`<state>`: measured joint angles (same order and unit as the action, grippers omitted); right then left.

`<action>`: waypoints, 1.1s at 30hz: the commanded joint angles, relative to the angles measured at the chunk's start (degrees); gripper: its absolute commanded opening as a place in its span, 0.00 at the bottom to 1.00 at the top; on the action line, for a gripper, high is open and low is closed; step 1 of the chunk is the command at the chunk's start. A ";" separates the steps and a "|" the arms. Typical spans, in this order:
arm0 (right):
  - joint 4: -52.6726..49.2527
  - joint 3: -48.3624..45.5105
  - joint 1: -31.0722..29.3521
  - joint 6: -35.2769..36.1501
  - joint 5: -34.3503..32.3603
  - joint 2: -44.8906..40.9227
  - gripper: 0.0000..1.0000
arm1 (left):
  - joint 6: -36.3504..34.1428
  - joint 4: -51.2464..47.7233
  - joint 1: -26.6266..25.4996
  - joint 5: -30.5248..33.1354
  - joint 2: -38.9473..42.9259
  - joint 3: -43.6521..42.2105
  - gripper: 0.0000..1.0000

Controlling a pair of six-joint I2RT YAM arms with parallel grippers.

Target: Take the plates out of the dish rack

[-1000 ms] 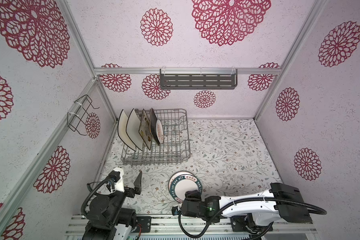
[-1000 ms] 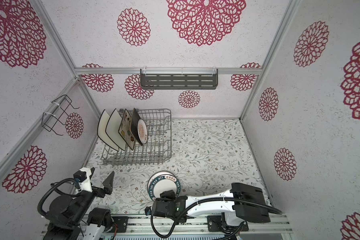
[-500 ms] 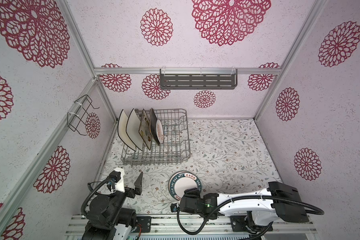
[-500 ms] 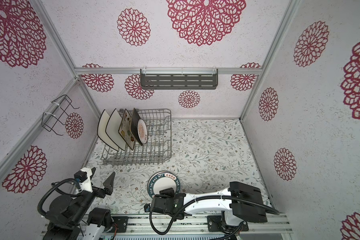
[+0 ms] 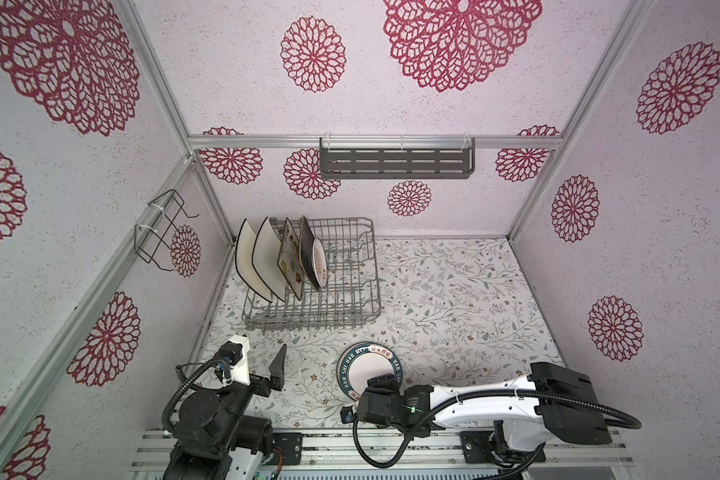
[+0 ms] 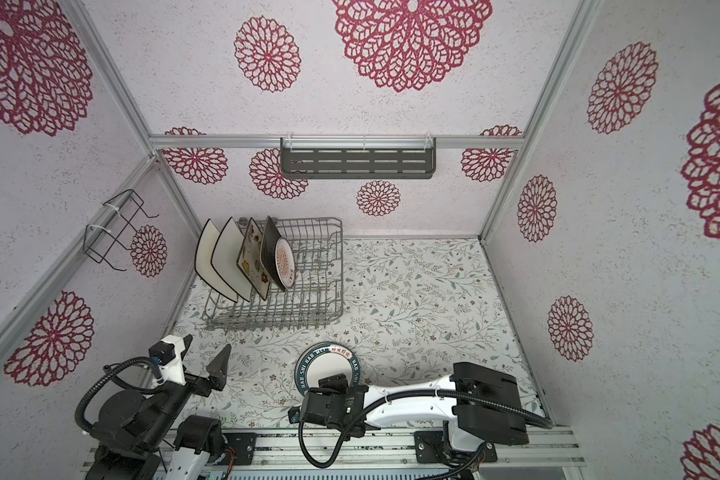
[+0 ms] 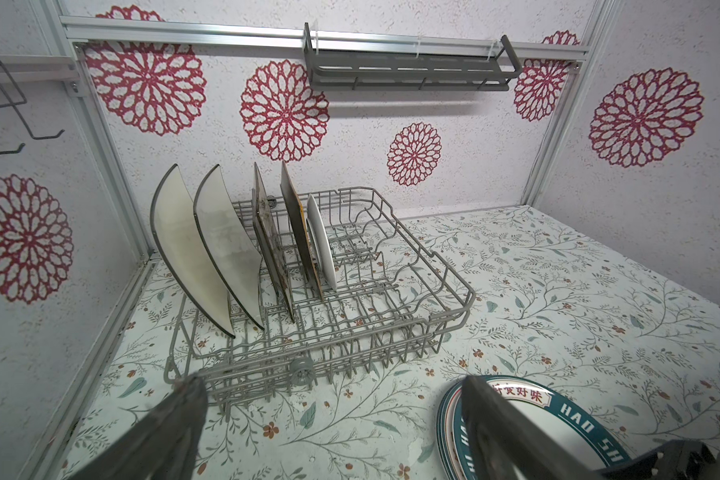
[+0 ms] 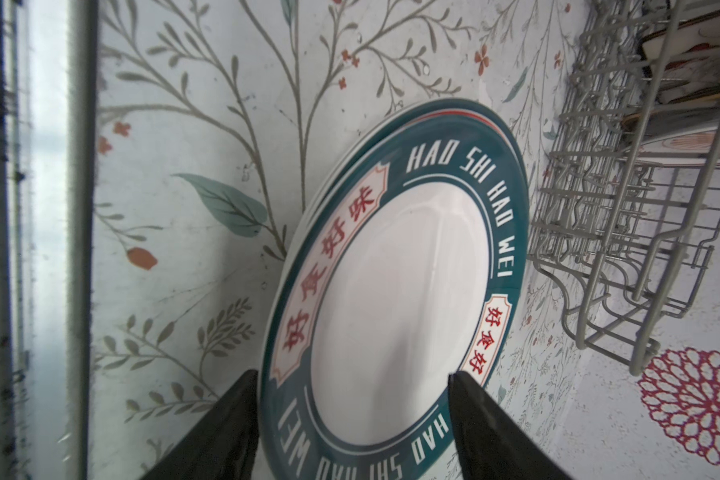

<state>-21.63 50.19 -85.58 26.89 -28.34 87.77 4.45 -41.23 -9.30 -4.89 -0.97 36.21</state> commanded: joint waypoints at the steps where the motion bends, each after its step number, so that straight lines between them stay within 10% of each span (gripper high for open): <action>1: -1.81 2.36 0.41 -0.78 0.04 -0.05 0.76 | -1.02 0.56 -0.54 -0.30 0.80 -0.43 0.97; 33: -4.10 6.05 2.39 -2.17 6.05 -1.56 0.91 | -0.97 0.65 -0.54 -0.44 0.80 -0.43 0.97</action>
<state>-24.12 53.60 -83.94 26.41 -24.93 88.53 4.45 -41.23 -9.30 -4.93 -0.97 36.21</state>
